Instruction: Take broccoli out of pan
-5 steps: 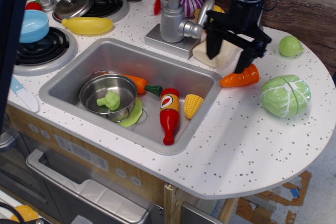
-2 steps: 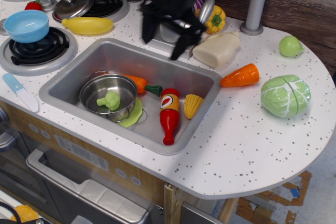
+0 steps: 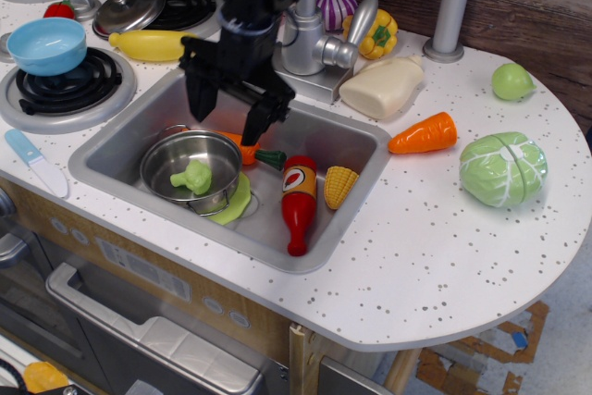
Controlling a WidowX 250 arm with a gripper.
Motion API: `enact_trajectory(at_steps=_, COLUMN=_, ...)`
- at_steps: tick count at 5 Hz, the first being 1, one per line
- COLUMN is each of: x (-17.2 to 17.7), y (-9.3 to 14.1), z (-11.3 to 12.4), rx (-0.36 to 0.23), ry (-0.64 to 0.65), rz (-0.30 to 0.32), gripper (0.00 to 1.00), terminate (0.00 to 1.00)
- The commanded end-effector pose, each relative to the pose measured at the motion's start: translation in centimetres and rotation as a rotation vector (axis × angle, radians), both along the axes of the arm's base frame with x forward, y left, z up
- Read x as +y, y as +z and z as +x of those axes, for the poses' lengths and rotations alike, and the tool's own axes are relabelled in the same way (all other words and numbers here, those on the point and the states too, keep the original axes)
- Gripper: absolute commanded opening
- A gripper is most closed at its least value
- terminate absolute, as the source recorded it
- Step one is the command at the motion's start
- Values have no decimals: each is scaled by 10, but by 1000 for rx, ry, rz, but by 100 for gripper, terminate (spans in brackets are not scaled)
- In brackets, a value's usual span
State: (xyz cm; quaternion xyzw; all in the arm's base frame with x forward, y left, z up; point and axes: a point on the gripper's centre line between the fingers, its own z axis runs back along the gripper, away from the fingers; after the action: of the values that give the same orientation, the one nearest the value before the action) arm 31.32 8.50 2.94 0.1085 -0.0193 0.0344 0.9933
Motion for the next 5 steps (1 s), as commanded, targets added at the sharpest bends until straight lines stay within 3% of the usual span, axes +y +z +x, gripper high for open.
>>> enact_trajectory(at_steps=1, x=23, y=-4, z=-2, rx=-86, ry=-6, rz=-15, gripper=100, terminate=0)
enact_trajectory(at_steps=2, x=32, y=-21, z=-12, rx=-115, ry=-1, rz=-20, gripper=100, terminate=0)
enact_trajectory(at_steps=5, x=51, y=-61, z=-1, rx=-168, ry=-36, rz=-69, gripper=100, terminate=0)
